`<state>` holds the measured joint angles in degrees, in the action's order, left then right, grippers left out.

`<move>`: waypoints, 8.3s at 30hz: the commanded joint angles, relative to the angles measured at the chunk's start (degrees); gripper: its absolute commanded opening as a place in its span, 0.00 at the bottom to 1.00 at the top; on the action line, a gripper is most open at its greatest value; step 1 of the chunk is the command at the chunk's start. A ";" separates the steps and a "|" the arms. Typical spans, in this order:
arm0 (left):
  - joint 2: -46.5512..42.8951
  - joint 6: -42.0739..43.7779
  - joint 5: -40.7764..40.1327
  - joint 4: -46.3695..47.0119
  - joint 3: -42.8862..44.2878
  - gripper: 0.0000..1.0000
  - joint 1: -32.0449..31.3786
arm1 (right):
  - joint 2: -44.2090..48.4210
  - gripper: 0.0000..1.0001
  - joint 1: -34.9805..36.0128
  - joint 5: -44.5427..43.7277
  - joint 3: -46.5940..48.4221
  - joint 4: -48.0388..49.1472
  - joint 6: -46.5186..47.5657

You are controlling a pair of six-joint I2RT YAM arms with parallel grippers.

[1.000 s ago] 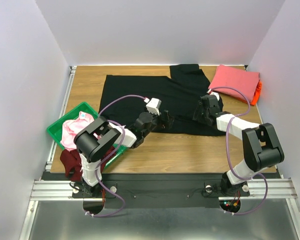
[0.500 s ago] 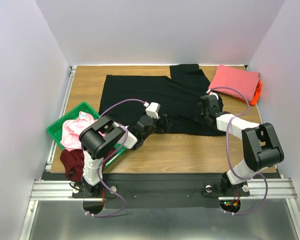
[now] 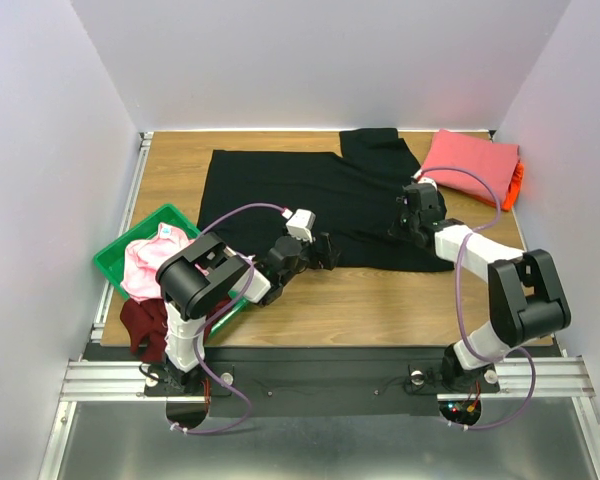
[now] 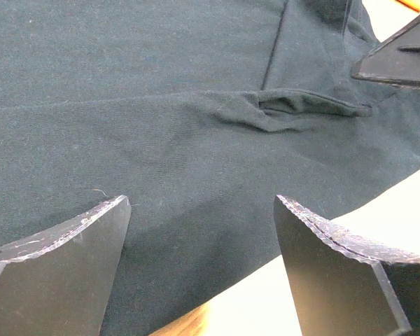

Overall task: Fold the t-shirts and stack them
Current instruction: Fold the tshirt

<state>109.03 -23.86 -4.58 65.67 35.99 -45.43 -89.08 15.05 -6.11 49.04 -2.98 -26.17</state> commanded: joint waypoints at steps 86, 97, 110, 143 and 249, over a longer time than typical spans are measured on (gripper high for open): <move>-3.91 1.18 -5.53 -3.97 -0.57 0.96 -0.63 | -24.21 0.25 -3.18 20.52 32.79 4.20 6.92; -5.76 1.27 -6.67 -4.32 -1.44 0.96 -0.63 | -13.68 0.59 -3.18 19.66 24.13 6.41 6.93; -4.01 1.88 -7.11 -2.57 -1.89 0.96 -0.63 | 7.60 0.76 -14.78 0.04 -4.56 5.62 2.36; -9.27 -0.49 -5.79 1.21 -7.60 0.97 -0.54 | 1.88 0.56 -20.06 -7.07 -8.51 -4.22 2.35; 34.49 2.94 -12.30 -79.28 103.05 0.92 42.00 | -21.65 0.80 -13.03 19.46 46.38 -3.61 4.64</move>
<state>143.83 -20.36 -15.46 -10.70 133.23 -4.27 -106.28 1.61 12.95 88.99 -7.42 -22.24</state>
